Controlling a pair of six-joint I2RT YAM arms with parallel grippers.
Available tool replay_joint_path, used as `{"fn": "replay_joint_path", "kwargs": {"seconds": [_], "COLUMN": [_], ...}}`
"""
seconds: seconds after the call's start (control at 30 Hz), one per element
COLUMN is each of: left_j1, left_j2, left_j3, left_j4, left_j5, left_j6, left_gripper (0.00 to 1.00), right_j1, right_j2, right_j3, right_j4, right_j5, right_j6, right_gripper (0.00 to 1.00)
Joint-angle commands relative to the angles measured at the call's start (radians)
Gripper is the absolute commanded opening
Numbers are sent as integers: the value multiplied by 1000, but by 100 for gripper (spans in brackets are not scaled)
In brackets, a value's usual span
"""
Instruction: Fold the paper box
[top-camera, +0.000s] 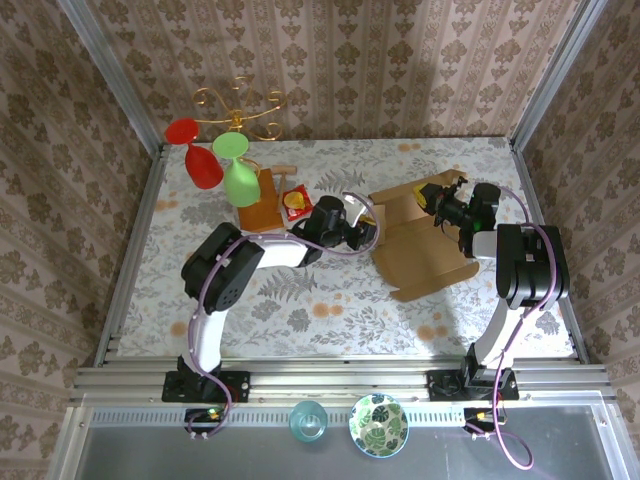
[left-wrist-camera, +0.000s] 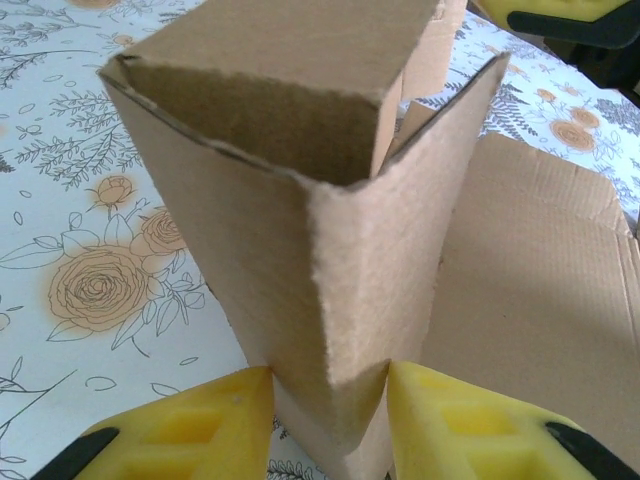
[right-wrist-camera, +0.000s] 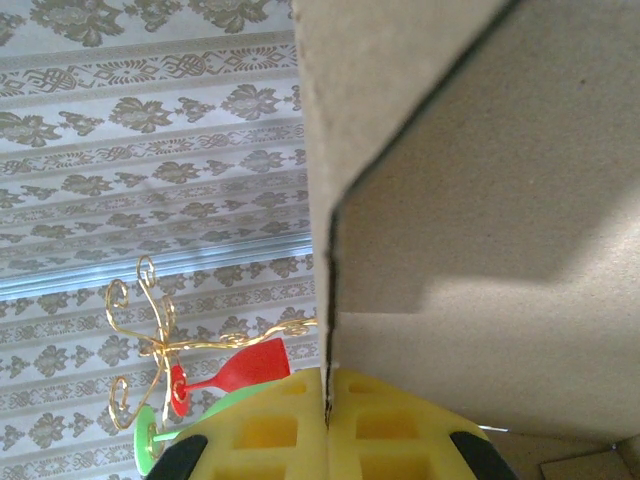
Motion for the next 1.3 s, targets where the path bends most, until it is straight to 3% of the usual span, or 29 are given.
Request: {"fn": "replay_joint_path", "kwargs": {"seconds": [0.0,0.27,0.83,1.0,1.2,1.27], "left_j1": [-18,-60,-108,-123,-130,-130], "left_j2": [27,49,138,170,200,206], "left_j3": [32,59,175,231,282,295], "left_j4": [44,11,-61,-114,-149,-153], "left_j5": [-62,-216,-487,-582,-643,-651], "left_j6": [-45,-33,-25,-5,9,14], "left_gripper": [35,35,31,22,2,0], "right_j1": [9,22,38,47,67,77], "right_j2": [21,52,47,44,33,21], "right_j3": [-29,-65,-85,-92,-98,-95], "right_j4": [67,188,168,149,135,97], "right_j5": [3,30,41,54,91,105], "right_j6": [23,83,78,75,91,88], "right_gripper": [0,0,0,0,0,0]}}
